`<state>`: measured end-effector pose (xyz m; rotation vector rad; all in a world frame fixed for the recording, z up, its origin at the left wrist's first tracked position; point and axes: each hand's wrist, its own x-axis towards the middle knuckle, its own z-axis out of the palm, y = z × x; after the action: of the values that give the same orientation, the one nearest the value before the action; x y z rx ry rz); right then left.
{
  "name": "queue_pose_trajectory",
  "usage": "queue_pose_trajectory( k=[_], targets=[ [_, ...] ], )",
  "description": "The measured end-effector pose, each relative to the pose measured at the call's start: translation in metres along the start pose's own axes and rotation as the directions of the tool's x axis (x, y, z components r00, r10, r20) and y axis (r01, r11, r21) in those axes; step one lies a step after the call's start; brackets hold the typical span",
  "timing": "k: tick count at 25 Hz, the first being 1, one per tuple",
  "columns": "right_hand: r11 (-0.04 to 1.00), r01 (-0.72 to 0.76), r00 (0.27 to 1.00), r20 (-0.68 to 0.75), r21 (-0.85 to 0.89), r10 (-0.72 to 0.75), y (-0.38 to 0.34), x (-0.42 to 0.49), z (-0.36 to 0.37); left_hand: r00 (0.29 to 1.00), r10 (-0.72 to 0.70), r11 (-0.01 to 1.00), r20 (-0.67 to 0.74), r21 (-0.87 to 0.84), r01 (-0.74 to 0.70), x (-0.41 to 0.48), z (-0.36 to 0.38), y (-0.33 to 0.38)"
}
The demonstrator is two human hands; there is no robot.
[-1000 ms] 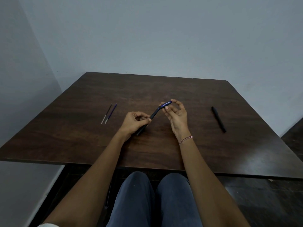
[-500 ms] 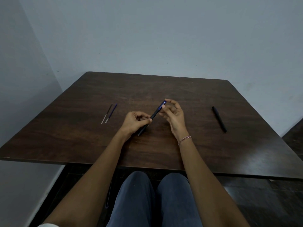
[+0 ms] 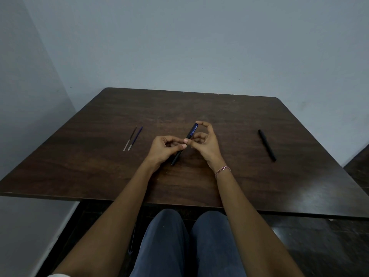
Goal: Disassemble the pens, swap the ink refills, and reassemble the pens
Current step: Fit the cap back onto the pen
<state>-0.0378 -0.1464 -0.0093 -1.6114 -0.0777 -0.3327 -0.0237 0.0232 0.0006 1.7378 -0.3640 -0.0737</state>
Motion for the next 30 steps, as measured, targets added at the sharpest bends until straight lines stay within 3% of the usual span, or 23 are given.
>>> queue_pose_trajectory(
  k=[7,11,16,22,30],
  targets=[
    [0.996,-0.011,0.989,-0.145,0.092,0.025,0.0004,0.0036,-0.0038,0.994,-0.074,0.997,0.075,0.042,0.071,0.0026,-0.0003,0.0005],
    [0.995,-0.05,0.993,-0.101,0.084,0.058,0.0014,0.0037,-0.002,0.995,-0.071,0.995,0.067,0.07,0.067,0.002,0.0005,-0.0003],
    [0.997,-0.055,0.998,-0.035,-0.055,0.054,0.0011,0.002,0.0004,0.998,-0.035,0.995,0.043,0.096,0.031,0.0011,0.0004,0.0002],
    [0.997,-0.06,0.998,0.018,-0.041,0.061,-0.0028,0.0015,0.0008,0.998,-0.033,0.988,0.053,0.15,0.025,0.0014,-0.0007,-0.001],
    [0.997,-0.064,0.998,0.015,-0.031,0.065,-0.0023,0.0035,-0.0001,0.995,-0.083,0.993,0.05,0.094,0.079,0.0015,-0.0008,-0.0008]
  ],
)
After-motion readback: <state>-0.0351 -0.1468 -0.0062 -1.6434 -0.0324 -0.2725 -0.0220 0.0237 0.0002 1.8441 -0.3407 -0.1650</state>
